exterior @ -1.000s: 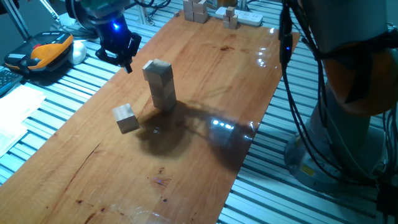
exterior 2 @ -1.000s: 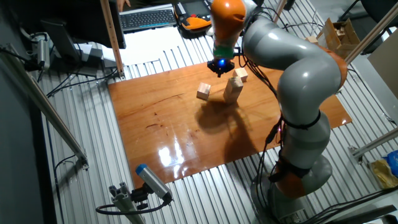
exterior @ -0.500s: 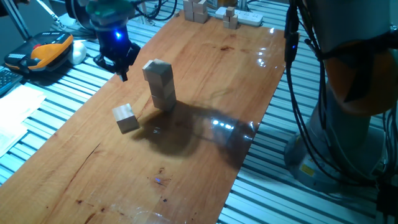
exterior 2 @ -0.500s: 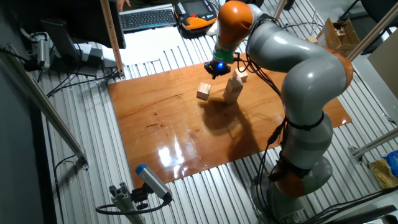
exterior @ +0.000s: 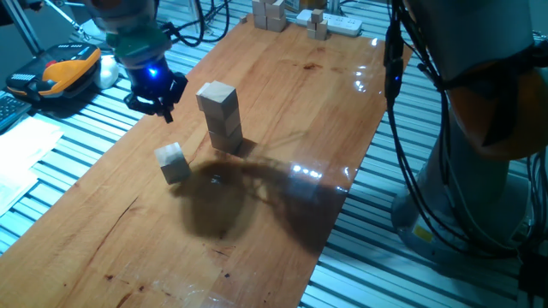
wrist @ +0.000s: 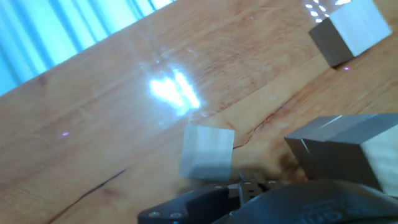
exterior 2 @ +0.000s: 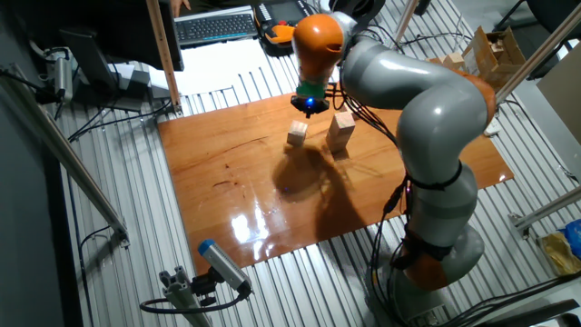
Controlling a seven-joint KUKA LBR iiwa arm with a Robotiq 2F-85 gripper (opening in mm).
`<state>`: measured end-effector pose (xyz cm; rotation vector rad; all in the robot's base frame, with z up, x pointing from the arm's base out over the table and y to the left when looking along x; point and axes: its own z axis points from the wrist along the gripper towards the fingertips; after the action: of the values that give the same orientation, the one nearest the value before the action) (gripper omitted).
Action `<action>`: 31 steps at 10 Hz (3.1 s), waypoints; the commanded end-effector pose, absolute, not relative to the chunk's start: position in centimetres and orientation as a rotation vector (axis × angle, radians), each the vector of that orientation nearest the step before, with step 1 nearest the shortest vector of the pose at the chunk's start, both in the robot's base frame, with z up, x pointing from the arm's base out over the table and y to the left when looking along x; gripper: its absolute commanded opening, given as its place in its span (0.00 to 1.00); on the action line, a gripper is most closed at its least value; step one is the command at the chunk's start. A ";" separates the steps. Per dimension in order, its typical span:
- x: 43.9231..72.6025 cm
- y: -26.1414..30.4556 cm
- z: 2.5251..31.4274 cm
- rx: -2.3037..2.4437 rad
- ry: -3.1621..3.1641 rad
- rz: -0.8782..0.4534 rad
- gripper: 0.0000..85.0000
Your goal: Stack the blocks in a vertical line of five
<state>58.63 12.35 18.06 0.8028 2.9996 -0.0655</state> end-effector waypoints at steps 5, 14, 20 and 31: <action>59.1 12.8 16.0 0.814 2.990 0.011 0.20; 59.3 13.4 12.9 0.882 2.954 -0.013 0.60; 59.3 13.7 11.2 0.889 2.977 0.003 0.80; 59.4 13.4 9.7 0.912 3.001 0.007 1.00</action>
<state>59.41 13.41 9.71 0.9122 3.0002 0.0064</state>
